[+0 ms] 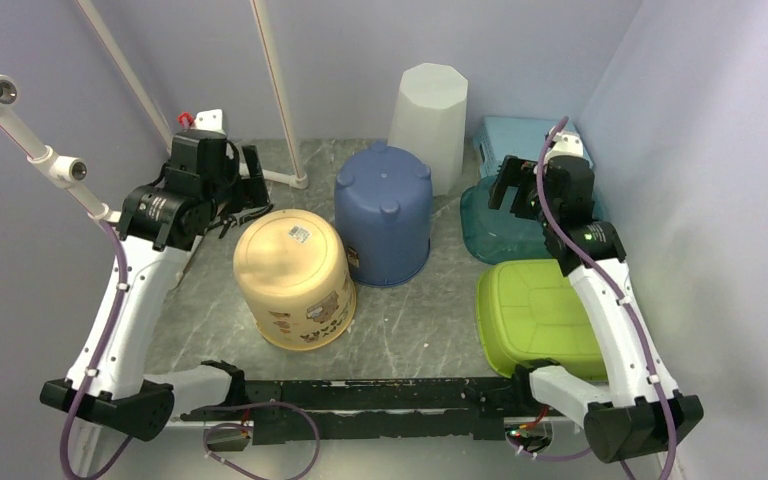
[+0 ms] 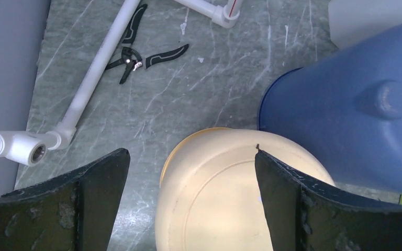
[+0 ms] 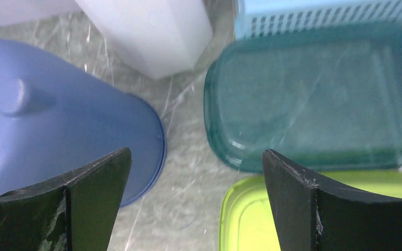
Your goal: Turn the large container upside down
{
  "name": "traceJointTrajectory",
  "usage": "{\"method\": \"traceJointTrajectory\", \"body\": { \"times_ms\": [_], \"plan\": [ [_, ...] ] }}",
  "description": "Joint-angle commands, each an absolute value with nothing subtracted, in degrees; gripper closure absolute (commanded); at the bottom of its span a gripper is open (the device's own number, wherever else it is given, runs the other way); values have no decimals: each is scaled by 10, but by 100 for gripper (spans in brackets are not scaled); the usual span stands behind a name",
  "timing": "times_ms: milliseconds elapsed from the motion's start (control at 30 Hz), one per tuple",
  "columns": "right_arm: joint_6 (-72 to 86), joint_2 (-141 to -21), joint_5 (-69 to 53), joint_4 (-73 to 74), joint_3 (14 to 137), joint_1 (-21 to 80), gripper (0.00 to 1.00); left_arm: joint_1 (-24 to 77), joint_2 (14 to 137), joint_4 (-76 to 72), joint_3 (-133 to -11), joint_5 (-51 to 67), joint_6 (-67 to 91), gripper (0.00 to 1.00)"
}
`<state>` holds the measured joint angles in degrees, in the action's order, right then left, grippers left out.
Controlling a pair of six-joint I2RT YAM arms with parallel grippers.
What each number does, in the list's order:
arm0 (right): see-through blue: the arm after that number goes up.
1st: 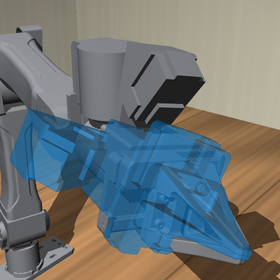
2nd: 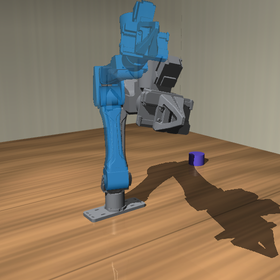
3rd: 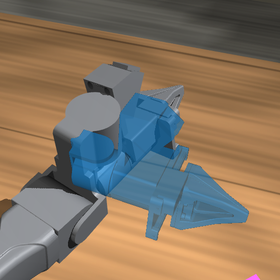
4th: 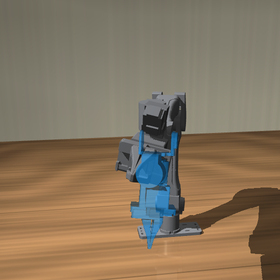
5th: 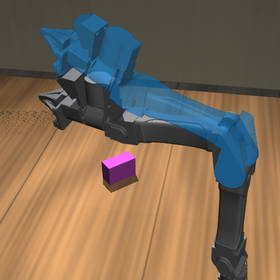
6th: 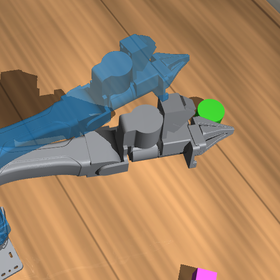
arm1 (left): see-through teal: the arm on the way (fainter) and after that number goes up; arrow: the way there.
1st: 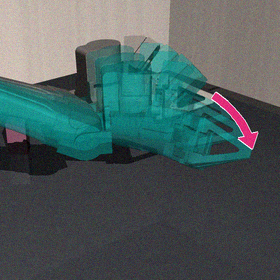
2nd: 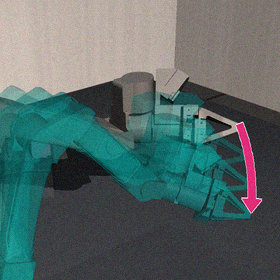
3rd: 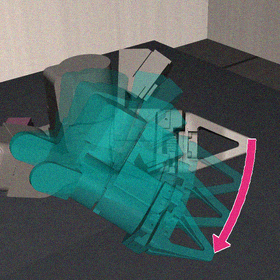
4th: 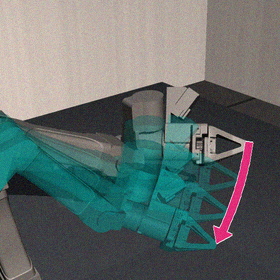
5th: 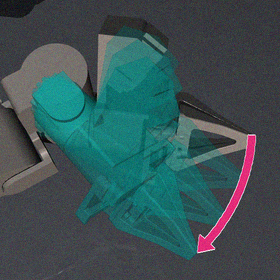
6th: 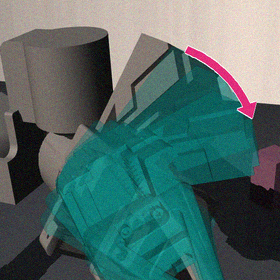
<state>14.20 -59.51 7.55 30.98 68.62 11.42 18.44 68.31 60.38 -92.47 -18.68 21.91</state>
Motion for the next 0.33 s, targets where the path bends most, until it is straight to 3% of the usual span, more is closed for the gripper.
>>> {"method": "traceJointTrajectory", "body": {
  "times_ms": [0, 133, 300],
  "plan": [
    [227, -602, 1, 387, 713, 98, 0, 170, 668, 601, -944, -153, 224, 5],
    [267, -552, 71, 357, 670, 98, 0, 170, 618, 600, -922, -159, 254, 5],
    [243, -521, 34, 350, 648, 98, 0, 170, 597, 629, -935, -166, 268, 5]
  ]
}}
